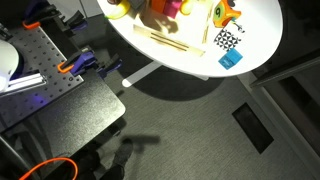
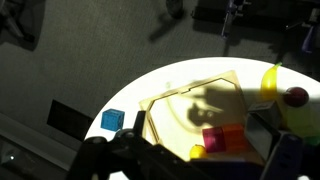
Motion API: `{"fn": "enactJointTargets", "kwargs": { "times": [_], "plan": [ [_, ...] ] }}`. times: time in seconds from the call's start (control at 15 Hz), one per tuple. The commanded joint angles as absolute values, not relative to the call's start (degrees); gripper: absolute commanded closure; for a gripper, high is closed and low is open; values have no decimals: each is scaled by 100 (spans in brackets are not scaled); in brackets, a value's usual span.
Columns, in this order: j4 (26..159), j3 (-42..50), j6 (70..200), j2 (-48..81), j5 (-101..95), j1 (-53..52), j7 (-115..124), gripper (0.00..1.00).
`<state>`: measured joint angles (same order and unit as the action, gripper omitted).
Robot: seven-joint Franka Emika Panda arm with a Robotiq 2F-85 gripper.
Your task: Remove the lemon from the box
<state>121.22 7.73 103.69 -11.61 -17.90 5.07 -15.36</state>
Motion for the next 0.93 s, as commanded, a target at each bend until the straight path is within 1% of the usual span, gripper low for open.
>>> {"fn": "enactJointTargets", "kwargs": {
  "times": [0.0,0.53,0.87],
  "plan": [
    [11957,887,10903,-785,-1468,572,-1576,0],
    [11957,1016,12311,56,-959,771,-1794,0],
    [11873,1025,12548,507,-303,972,-2047,0]
  ]
}}
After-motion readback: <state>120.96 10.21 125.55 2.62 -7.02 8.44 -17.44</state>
